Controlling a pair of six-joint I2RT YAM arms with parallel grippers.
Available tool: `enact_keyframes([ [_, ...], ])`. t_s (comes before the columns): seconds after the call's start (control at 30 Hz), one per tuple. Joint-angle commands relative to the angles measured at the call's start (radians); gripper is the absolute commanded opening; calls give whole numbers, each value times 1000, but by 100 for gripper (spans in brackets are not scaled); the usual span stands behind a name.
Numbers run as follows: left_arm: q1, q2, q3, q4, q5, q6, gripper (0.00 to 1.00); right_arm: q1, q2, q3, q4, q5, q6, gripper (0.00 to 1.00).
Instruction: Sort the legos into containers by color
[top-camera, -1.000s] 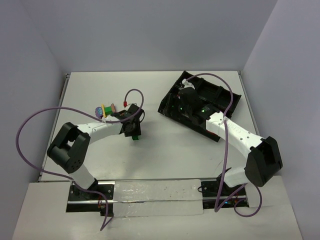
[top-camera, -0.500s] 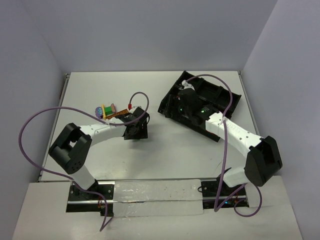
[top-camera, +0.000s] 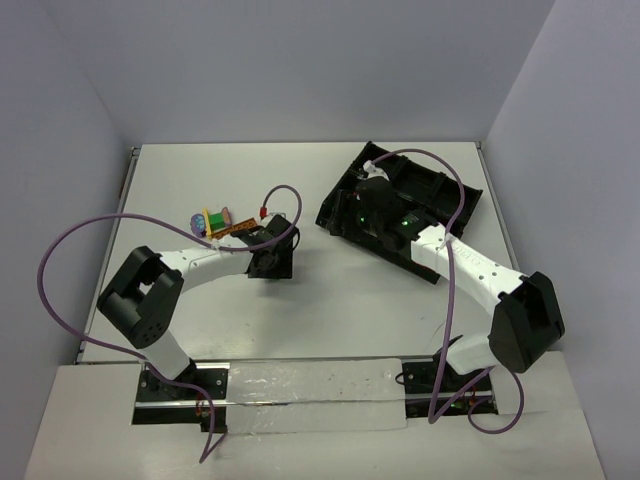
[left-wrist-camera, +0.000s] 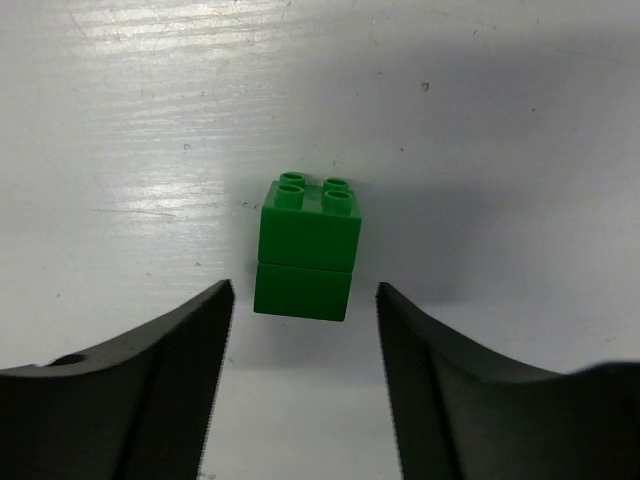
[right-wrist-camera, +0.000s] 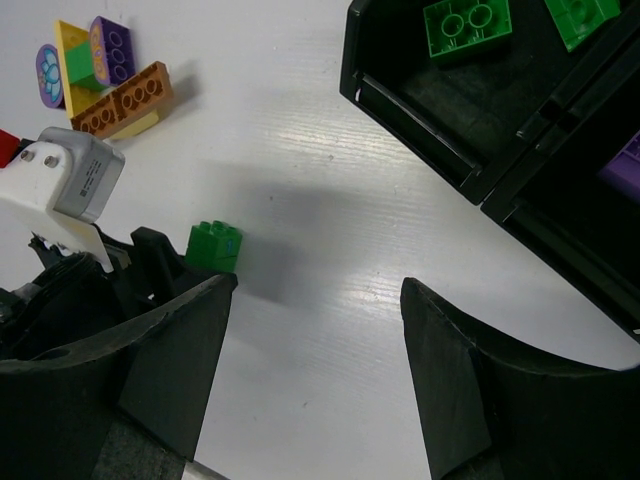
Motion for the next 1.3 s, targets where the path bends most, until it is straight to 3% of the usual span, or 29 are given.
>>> enact_keyframes([
  [0.0,-6,-34,40,5,-1,30,58,-1,-4,-4,28,5,6,76],
  [0.33,-6,-15,44,25,-12,43,52,0,-22,-27,34,11,15,76],
  [0.5,-6,-12,48,24,-7,38,34,1,-20,-17,23,23,9,76],
  [0.63,-6,-17,50,20,-16,37,27,0,-14,-8,26,3,5,76],
  [0.7,-5,-20,55,15,-17,41,18,1,-5,10,23,-25,-5,76],
  [0.77,-6,-32,56,14,0,50,4,1,7,30,17,-54,-19,76],
  [0.83,-6,-48,51,27,18,65,0,1,21,50,7,-115,-30,76],
  [0.93,-6,-62,51,34,48,79,12,14,47,79,-9,-134,-38,76],
  [1.1,-6,-4,78,5,35,93,46,17,49,70,7,-127,-28,76],
  [1.27,-6,37,79,1,12,98,59,17,51,58,9,-119,-32,76],
])
